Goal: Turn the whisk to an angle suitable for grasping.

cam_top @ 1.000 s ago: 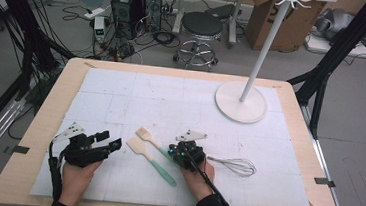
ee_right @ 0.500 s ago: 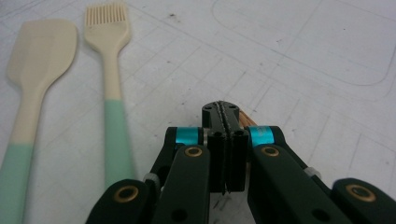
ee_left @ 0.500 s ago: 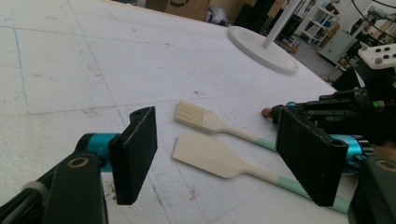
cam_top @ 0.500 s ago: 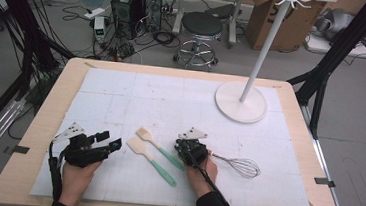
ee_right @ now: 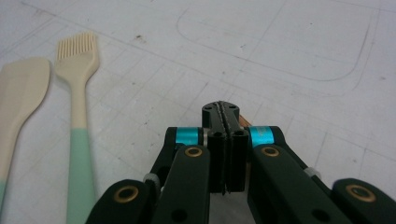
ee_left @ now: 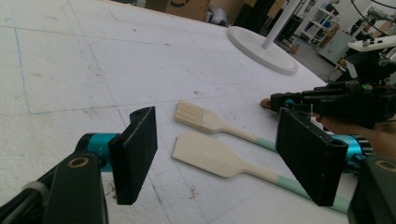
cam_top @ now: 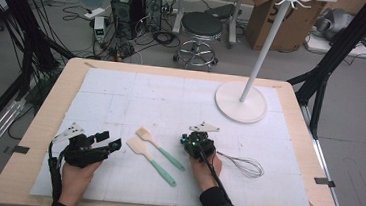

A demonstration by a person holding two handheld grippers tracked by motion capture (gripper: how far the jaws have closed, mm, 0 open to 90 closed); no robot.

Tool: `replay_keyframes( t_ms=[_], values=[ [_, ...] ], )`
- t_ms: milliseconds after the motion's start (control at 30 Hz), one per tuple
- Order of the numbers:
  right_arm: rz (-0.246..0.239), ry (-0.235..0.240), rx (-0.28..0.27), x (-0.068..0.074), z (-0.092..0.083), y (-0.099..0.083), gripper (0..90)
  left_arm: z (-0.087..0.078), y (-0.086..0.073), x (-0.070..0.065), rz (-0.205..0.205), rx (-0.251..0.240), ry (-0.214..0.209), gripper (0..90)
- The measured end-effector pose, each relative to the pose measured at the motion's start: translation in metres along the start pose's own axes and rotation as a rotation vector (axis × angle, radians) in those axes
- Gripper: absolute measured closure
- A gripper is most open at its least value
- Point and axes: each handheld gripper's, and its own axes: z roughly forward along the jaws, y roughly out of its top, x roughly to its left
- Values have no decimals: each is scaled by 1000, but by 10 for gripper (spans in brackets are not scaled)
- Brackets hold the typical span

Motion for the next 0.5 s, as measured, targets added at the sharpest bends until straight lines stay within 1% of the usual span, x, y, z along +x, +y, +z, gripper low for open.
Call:
replay_keyframes(
  t_ms=[133,300,400,500],
  values=[
    [35,17,-9,-8,0,1,900,0,0,0,1,1,-1,302],
    [74,16,-15,-17,0,3,900,-1,0,0,-2,-1,2,302],
    [102,10,-19,-27,0,4,900,-1,-1,1,-6,-4,2,302],
    [143,7,-27,-37,-1,5,900,-1,-1,1,-8,-7,3,302]
  ],
)
